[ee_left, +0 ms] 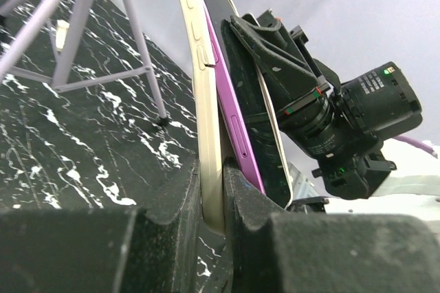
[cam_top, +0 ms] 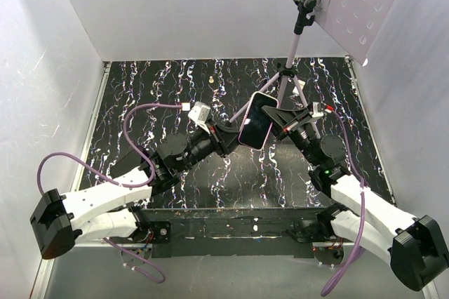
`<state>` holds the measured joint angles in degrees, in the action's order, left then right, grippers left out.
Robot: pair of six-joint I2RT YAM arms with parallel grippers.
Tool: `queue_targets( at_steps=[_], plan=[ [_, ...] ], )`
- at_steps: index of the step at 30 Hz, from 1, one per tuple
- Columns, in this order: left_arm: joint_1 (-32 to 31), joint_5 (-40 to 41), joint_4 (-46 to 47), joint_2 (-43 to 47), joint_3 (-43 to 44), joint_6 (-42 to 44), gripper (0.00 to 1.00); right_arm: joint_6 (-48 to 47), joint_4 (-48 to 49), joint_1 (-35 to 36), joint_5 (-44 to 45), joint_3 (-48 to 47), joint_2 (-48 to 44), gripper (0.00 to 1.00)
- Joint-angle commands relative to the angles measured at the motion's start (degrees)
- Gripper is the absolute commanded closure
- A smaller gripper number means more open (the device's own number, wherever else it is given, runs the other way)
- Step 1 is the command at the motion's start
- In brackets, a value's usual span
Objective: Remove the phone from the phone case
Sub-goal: Remove the phone case from the phone.
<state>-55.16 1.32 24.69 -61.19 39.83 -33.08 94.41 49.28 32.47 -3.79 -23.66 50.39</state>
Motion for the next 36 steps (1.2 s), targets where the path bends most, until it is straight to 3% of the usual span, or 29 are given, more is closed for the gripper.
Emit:
queue_targets(
  at_steps=[1,4,8,11,13,17,22,27,30,36],
  plan=[
    [2.9,24.3,-8.3,-1.0,-5.0,16.3,1.00,17.0,15.2,4.6,-5.9,-2.3,-2.6,0.99],
    [2.8,28.1,-7.6,-1.6,-5.1,21.1,1.00,16.4,11.5,4.7,-4.5,-1.9,-4.2,0.99],
    [2.7,26.6,-7.5,-1.4,-5.1,23.0,1.00,17.2,17.0,4.8,-3.7,-2.0,-1.4,0.99],
    [2.9,16.7,-9.7,-0.3,-5.0,18.9,1.00,14.2,23.1,4.9,-3.6,-3.2,1.0,0.99],
    [2.9,5.9,-12.7,1.3,-3.8,13.8,1.00,10.5,19.5,4.5,-5.7,-4.1,1.0,0.99],
    [2.9,-7.3,-18.3,5.1,-1.3,6.4,0.99,1.8,12.6,4.5,-10.4,-4.7,0.0,0.99],
    [3.0,-13.8,-24.1,8.6,1.0,1.4,0.60,-6.2,4.9,3.4,-17.5,-6.0,-1.7,0.99],
    [5.3,-20.5,-31.8,7.9,5.5,1.5,0.36,-16.5,-8.1,2.2,-26.6,-11.1,-2.8,0.99],
    [7.9,-22.9,-36.2,9.4,6.5,3.1,0.31,-21.0,-19.1,-0.6,-28.0,-12.9,-6.4,0.99],
    [10.2,-18.5,-34.9,18.3,3.1,2.4,0.30,-21.5,-21.7,-4.7,-31.7,-14.6,-8.1,0.99]
  ],
)
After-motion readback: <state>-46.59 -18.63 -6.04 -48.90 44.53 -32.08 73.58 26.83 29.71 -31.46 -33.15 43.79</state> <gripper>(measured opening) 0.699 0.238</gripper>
